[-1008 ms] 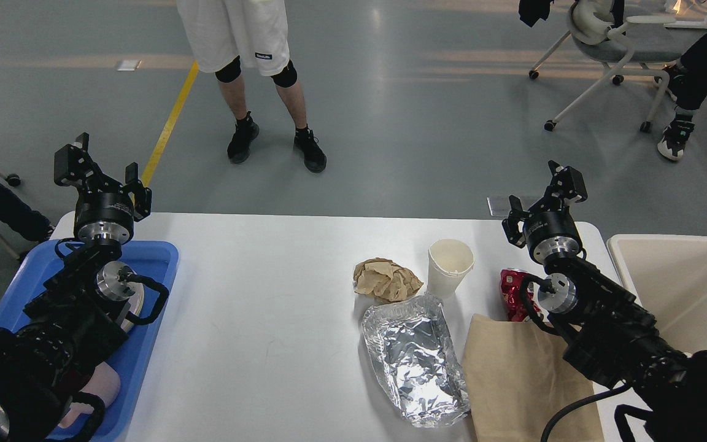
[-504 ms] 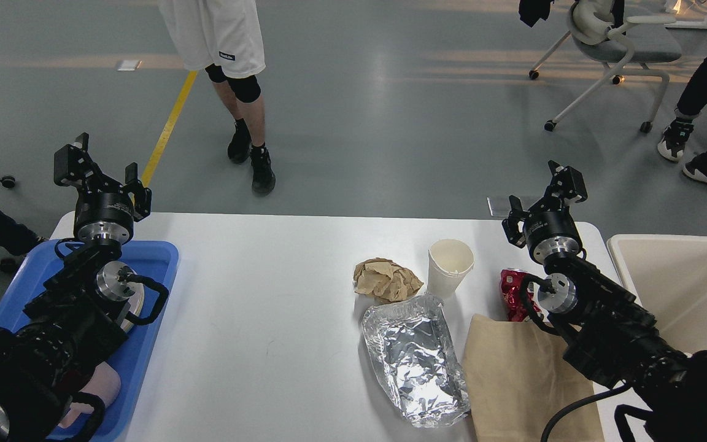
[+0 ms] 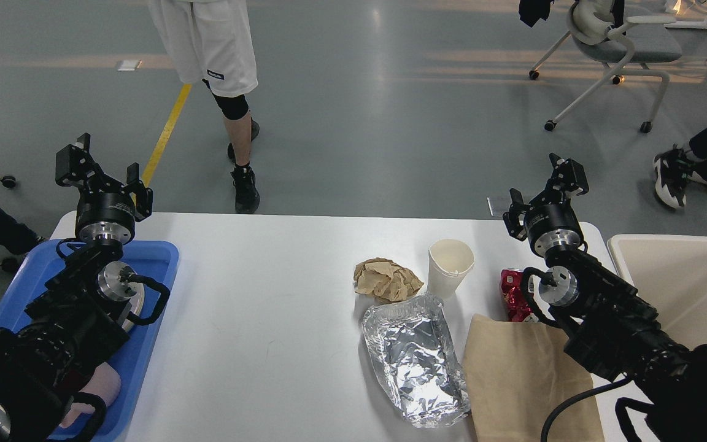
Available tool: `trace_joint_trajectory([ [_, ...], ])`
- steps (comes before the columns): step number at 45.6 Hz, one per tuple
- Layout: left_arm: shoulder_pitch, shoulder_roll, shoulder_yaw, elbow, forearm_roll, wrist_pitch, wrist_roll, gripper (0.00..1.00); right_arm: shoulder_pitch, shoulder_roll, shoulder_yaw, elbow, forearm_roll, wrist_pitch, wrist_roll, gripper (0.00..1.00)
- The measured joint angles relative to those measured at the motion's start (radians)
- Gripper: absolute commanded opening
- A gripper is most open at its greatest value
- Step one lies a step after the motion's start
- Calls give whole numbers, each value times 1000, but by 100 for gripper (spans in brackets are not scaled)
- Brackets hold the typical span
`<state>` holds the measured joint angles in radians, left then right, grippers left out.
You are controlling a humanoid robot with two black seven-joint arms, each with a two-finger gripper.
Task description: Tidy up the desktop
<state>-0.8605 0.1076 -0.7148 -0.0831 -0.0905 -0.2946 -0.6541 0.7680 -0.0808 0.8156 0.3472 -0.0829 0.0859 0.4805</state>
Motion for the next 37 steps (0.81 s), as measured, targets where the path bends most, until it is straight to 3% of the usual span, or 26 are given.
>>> trace_joint_trajectory([
  [24, 0, 0, 0, 0, 0, 0, 0, 96, 39, -137, 1, -5, 0, 1, 0, 100],
  [37, 0, 0, 0, 0, 0, 0, 0, 96, 46, -141, 1, -1, 0, 3, 5, 100],
])
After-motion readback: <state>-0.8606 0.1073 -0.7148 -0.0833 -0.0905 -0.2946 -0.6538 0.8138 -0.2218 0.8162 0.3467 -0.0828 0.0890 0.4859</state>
